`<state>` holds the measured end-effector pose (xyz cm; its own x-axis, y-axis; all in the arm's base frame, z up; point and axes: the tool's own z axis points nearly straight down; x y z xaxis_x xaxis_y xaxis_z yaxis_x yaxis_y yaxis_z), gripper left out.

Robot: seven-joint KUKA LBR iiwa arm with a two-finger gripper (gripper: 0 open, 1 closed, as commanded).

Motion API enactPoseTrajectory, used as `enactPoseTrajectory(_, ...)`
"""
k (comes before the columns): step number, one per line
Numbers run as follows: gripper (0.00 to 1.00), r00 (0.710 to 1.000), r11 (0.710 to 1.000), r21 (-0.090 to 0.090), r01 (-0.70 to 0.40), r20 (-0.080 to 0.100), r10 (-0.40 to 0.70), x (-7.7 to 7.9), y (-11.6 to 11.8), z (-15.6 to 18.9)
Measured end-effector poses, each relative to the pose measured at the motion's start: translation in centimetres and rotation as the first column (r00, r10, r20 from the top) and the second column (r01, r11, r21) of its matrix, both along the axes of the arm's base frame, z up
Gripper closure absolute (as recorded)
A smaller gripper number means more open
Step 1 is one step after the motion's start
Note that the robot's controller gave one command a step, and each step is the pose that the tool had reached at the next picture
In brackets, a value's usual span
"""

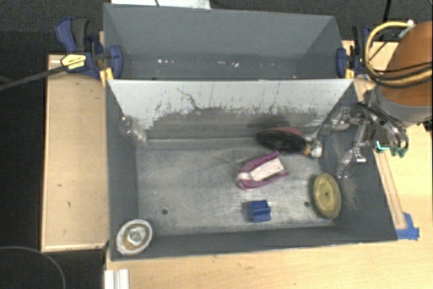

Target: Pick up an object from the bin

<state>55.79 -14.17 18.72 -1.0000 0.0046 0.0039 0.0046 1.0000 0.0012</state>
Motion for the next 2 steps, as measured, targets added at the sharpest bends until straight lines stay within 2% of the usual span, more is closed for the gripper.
enactPoseTrajectory(1,0.0,0.715,0.715,0.008,-0.699,0.017,0.699,-4.3,0.5,-11.5)
enactPoseTrajectory(2,0.0,0.356,0.356,0.002,-0.934,0.007,0.934,-7.3,1.4,-8.7)
